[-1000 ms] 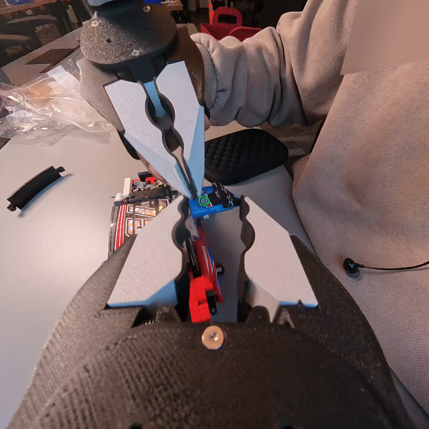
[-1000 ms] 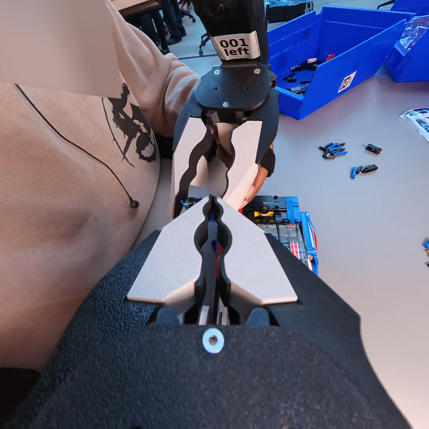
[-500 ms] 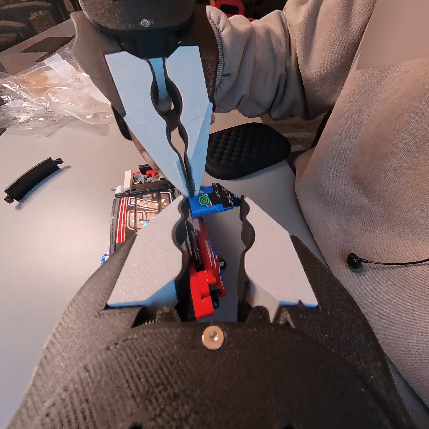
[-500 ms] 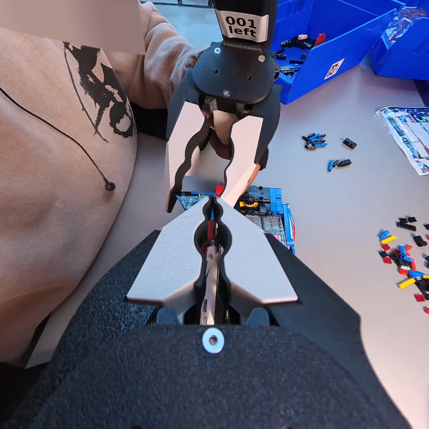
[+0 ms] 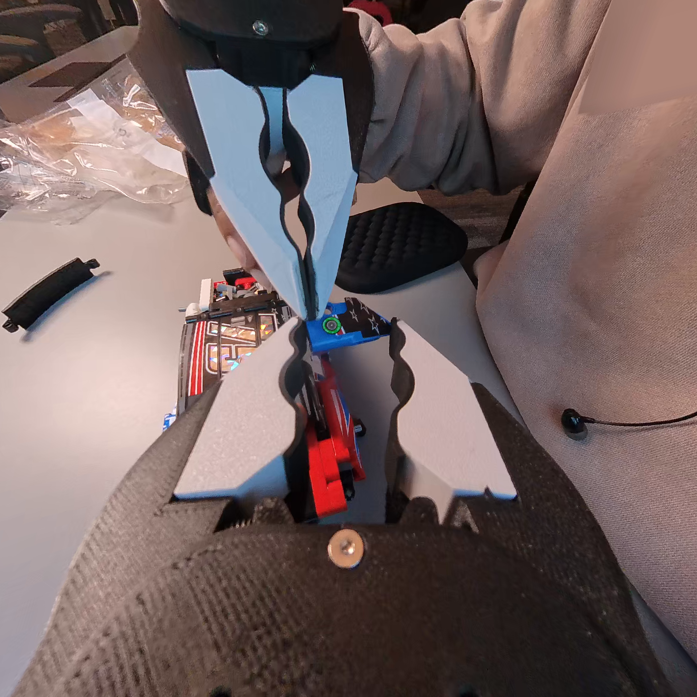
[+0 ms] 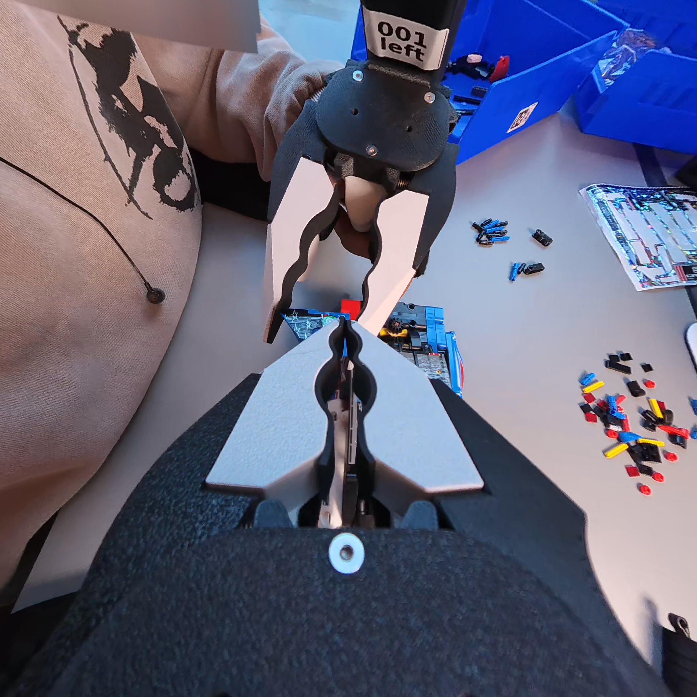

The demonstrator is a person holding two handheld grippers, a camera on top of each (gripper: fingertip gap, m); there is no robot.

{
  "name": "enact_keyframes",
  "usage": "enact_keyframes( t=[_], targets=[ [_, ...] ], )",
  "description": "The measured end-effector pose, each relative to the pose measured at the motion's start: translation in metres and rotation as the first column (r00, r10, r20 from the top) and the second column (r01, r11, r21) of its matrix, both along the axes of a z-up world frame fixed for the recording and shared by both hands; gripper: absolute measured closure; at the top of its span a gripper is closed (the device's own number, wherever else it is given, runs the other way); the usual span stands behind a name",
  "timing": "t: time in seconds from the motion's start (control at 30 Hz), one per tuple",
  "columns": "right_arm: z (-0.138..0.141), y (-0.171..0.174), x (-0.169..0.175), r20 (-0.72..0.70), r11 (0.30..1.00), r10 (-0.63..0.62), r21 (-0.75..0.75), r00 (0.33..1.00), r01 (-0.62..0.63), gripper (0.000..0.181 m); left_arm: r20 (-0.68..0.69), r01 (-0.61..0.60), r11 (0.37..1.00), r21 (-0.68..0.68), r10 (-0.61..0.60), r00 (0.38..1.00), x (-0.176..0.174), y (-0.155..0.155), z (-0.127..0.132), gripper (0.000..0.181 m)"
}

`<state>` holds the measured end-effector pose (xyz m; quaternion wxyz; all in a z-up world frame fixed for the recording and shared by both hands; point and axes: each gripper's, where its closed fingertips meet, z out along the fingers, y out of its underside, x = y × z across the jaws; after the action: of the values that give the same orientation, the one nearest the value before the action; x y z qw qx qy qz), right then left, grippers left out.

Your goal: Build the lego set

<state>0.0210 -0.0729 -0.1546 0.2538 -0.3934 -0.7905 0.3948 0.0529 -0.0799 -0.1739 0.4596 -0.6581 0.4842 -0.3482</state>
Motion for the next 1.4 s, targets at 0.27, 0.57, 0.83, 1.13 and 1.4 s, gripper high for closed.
enact_keyframes(
  t=[0.27, 0.57, 0.83, 1.13, 1.4],
  targets=[
    [0.014, 0.006, 0.002, 0.017, 0.966, -0.045, -0.253, 0.999, 0.048, 0.152, 0.012, 0.031, 0.998, 0.051, -0.032, 0.999, 0.007, -0.007, 0.007, 0.138],
    [0.017, 0.029, -0.009, 0.078, 0.779, -0.37, -0.517, 0.926, 0.355, 0.139, -0.045, -0.123, 0.982, 0.143, 0.13, 0.99, -0.009, 0.019, 0.006, 0.139],
    [-0.005, 0.022, -0.018, 0.222, 0.65, -0.392, -0.62, 0.893, 0.439, 0.137, -0.047, -0.147, 0.964, 0.223, 0.161, 0.986, -0.009, 0.021, 0.012, 0.139],
    [0.02, 0.039, -0.016, 0.222, 0.414, -0.484, -0.794, 0.847, 0.444, 0.154, -0.049, -0.232, 0.903, 0.362, 0.267, 0.962, -0.023, 0.033, 0.024, 0.139],
    [0.022, 0.017, -0.015, 0.165, 0.428, -0.461, -0.82, 0.872, 0.381, 0.178, -0.034, -0.302, 0.844, 0.444, 0.352, 0.935, -0.03, 0.042, 0.033, 0.139]
  ],
)
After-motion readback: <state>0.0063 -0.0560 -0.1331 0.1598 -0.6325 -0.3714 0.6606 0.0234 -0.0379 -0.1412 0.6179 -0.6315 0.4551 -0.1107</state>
